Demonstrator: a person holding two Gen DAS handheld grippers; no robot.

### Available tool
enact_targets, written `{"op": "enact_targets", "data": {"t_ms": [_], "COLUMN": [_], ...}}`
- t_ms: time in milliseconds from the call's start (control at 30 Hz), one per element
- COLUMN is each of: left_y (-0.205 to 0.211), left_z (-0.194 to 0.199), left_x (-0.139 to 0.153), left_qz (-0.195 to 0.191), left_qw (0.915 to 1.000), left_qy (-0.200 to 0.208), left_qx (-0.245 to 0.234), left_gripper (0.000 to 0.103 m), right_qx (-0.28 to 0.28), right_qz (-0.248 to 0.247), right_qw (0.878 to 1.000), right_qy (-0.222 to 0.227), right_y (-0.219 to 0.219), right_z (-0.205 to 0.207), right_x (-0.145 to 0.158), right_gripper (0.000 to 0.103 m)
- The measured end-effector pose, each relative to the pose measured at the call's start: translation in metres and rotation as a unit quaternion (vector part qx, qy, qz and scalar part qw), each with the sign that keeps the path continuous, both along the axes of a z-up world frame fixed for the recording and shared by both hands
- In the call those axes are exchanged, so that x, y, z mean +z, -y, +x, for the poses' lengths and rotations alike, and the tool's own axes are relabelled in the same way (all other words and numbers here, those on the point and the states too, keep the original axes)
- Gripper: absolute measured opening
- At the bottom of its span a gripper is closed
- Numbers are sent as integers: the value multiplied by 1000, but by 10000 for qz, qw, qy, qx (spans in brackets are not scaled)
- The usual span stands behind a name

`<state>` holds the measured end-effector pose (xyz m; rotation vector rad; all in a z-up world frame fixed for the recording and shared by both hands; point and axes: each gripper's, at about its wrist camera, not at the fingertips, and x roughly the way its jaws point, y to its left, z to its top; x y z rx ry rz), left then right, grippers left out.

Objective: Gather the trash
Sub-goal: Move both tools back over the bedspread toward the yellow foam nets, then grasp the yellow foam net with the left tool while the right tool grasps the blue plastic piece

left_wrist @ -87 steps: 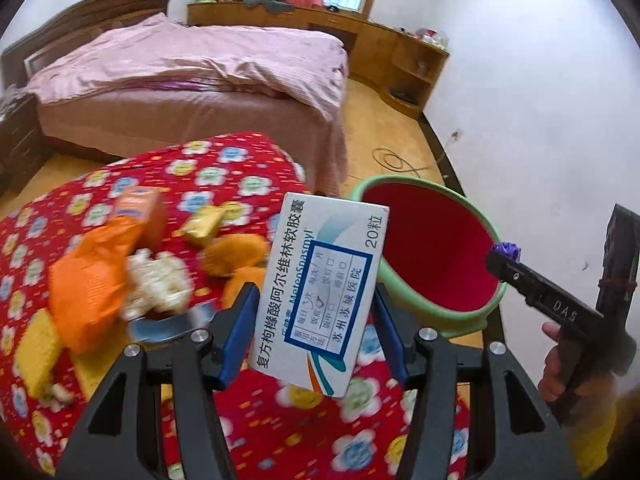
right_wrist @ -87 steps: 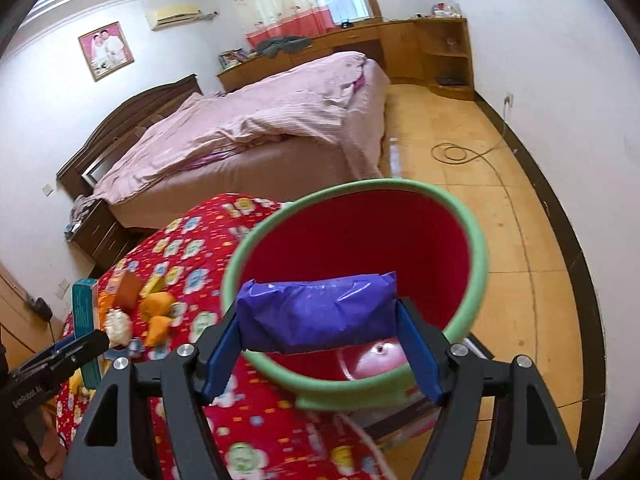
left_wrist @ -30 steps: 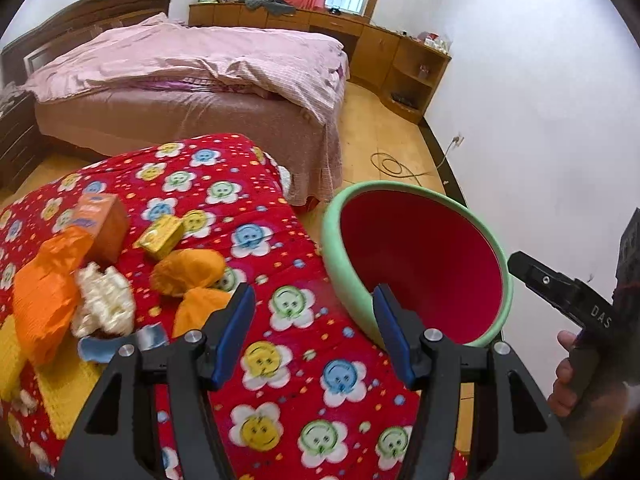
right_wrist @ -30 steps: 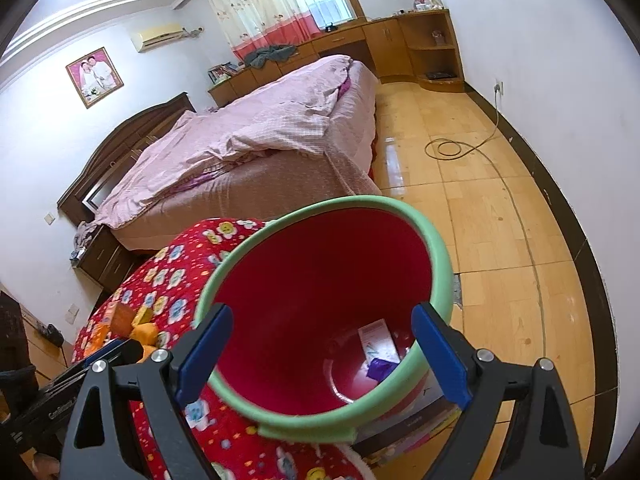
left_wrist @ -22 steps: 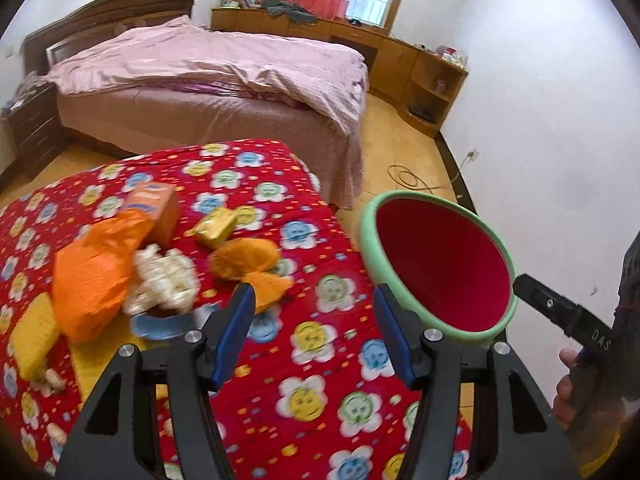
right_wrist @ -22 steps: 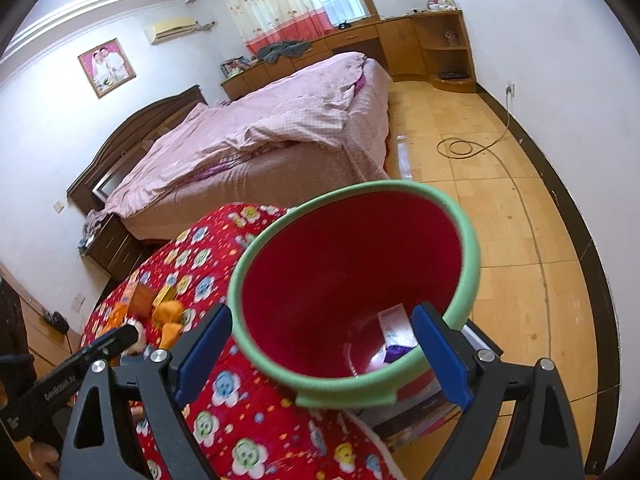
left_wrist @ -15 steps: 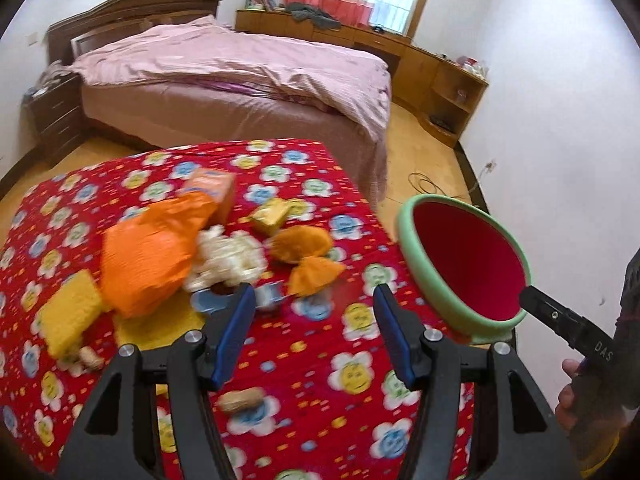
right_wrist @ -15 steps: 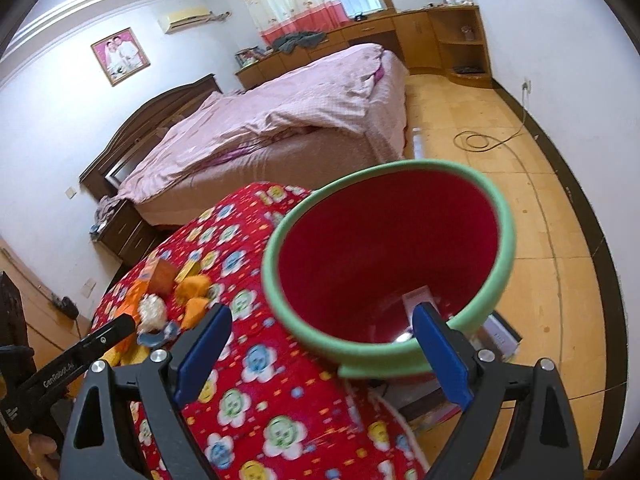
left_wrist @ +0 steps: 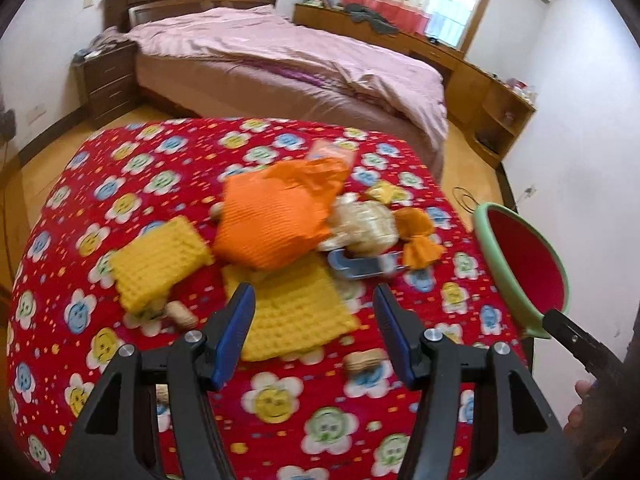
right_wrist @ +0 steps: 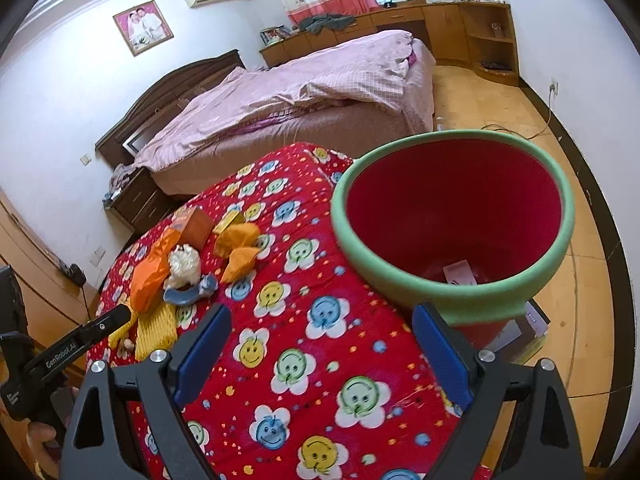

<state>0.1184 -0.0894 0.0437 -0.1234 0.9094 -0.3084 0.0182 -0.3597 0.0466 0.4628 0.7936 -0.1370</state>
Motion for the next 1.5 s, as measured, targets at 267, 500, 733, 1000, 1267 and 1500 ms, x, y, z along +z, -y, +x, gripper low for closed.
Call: {"op": "enact_targets", "data": {"t_ms": [267,500,733,1000,1267,1500], "left_y": [-20,-17,-2,17,7,-18], "left_z": [10,22,27,21,7,-15], "left_x": [-25,-47,-51,-50,-39,-15], "left_qz": [-63,1,154,172,-200,-378], "left_qw": [9991,9978,9982,9992,9987,9989], "left_qy": [-320,-599,-511,-371,-383,-113], "left_qx": [261,294,283,-42,-252,-266], "left_gripper": [61,61,62,45,11,11], "right_qx": [60,17,-26,10,69,243], "right_qz": [-68,11,66,84,49,4], "right_qw": [9998,9996,9992,9991,9993,9991], "right_qy": [-161,-289,-382,-409,-368,-336], "right_y": [-16,-15,-11,-14,-22,-36], "right_z": [3,5,6,7,10,15], "right_x": [-13,-24,-31,-34,-29,-25], "right_gripper": [94,94,94,94,94,94]}}
